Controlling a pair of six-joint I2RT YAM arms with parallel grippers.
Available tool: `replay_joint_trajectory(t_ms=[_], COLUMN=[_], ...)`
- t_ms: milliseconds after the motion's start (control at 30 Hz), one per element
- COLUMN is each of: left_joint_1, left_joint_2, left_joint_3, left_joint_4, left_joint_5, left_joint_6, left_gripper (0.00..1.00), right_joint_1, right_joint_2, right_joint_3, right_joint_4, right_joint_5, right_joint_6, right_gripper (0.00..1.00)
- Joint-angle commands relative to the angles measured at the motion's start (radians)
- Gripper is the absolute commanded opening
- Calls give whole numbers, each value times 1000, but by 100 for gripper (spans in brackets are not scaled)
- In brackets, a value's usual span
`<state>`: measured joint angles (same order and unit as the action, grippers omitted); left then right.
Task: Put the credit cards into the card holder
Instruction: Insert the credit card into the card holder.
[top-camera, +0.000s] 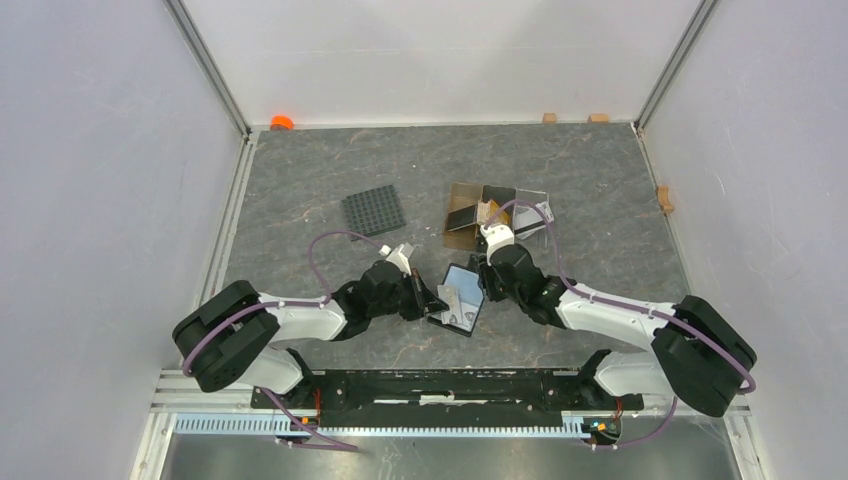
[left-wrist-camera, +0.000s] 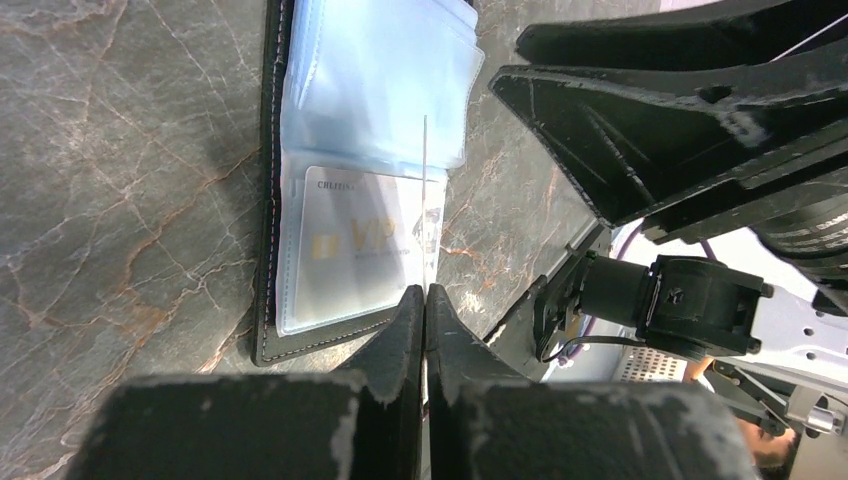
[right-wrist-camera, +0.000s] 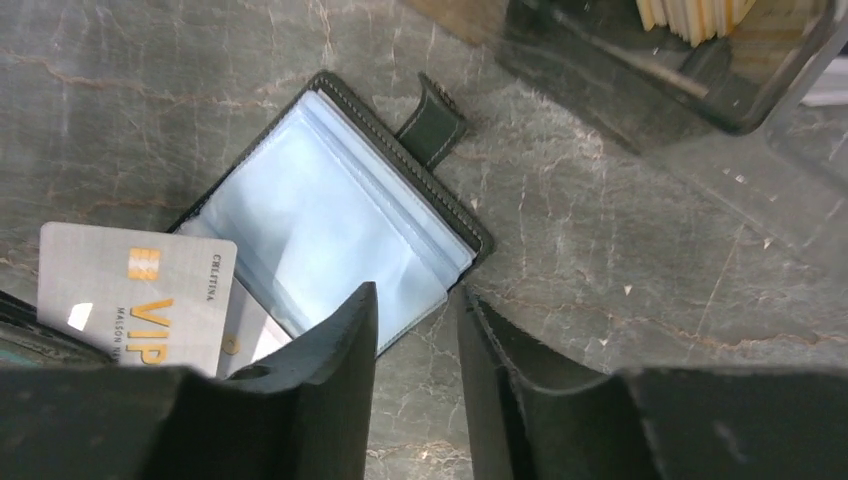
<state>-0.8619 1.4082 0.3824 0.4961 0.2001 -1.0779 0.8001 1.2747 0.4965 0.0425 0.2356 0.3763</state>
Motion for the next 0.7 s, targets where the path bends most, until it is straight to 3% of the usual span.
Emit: replay_joint_trajectory(t_ms=[0,67,200,667], left_joint_1=[-5,-5,-5,1], left_joint_2=[-28,-43,-67,-140], left_joint_3=[-10,-18,-29,-37], left_joint_4=[33,20,-2,-75], left_joint_5=[-24,-29,-33,-39], left_joint_6=[-36,-33,-25,-1], left_gripper=[2,2,2,2], right_joint_1=[-28,-57,-105,-188], right_joint_2=[-15,-23,9,246], right_joint_3=[79,90,121,274], right_joint_4=[-4,13,45,72], right_joint_5=[-25,-75,-157,-305], right_joint_6=[-81,-111,-171,-297], right_gripper=[48,56,61,46])
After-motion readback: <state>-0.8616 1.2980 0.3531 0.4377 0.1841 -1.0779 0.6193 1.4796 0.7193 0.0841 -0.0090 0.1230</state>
